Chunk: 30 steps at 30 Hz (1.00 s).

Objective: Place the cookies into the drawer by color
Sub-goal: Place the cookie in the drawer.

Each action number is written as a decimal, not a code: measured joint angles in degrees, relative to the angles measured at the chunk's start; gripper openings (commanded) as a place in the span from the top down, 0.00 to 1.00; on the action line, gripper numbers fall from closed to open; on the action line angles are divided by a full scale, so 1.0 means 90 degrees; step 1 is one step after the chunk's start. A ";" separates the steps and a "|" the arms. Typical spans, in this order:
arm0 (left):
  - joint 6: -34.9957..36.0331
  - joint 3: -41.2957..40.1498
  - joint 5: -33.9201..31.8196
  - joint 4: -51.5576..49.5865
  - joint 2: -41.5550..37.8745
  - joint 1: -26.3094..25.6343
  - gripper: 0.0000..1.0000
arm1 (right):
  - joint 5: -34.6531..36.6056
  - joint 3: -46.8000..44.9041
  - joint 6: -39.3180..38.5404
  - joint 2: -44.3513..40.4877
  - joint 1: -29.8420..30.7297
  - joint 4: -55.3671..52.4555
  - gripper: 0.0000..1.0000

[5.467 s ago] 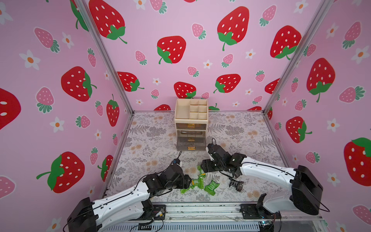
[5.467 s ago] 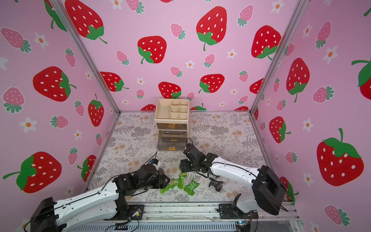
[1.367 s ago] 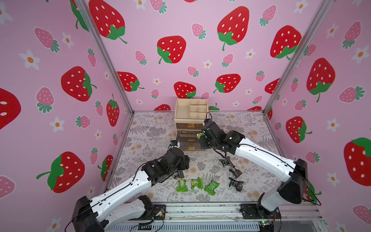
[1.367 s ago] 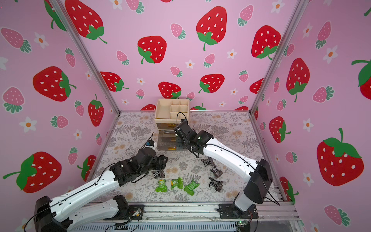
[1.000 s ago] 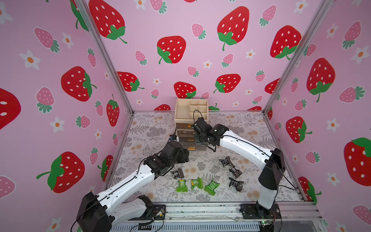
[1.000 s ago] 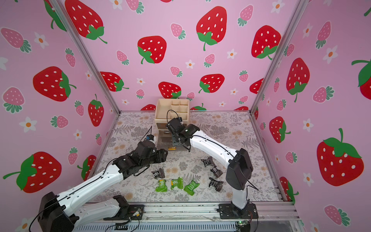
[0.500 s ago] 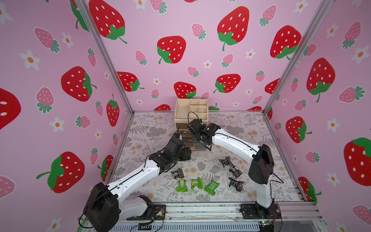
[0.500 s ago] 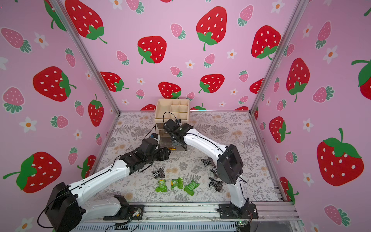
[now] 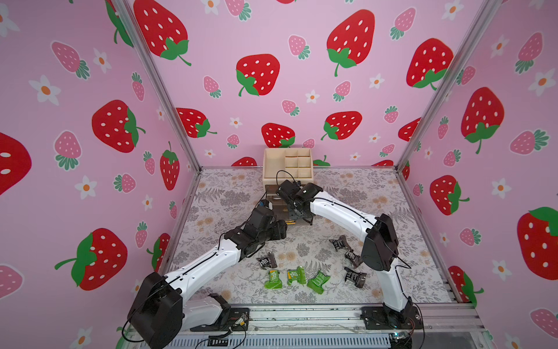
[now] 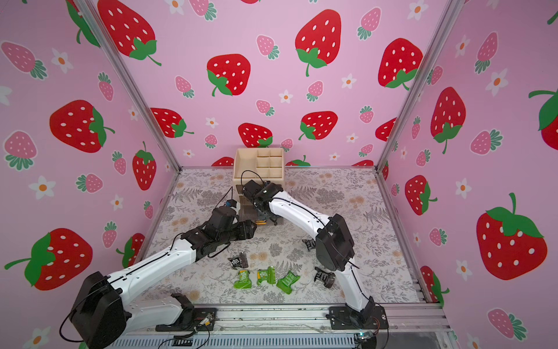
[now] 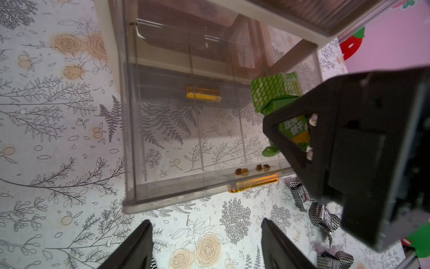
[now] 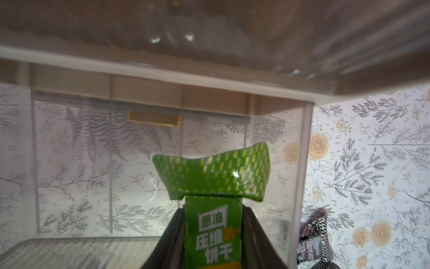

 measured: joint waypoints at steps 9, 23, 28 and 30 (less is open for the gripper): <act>-0.0002 -0.0078 -0.0080 0.0085 0.0024 0.0039 0.23 | 0.0005 0.0049 0.0041 0.0049 -0.0022 -0.0097 0.61; 0.0000 -0.0085 -0.0347 0.0085 0.0131 0.0095 0.24 | -0.0481 -0.1345 0.0158 -0.0612 -0.0333 0.1275 0.58; 0.0007 -0.0085 -0.0520 0.0032 0.0219 0.0104 0.24 | -0.0551 -0.1122 0.0163 -0.0546 -0.0342 0.1117 0.56; 0.0010 -0.0085 -0.0593 0.0027 0.0262 0.0121 0.24 | -0.0539 -0.0959 0.0182 -0.0483 -0.0345 0.0954 0.56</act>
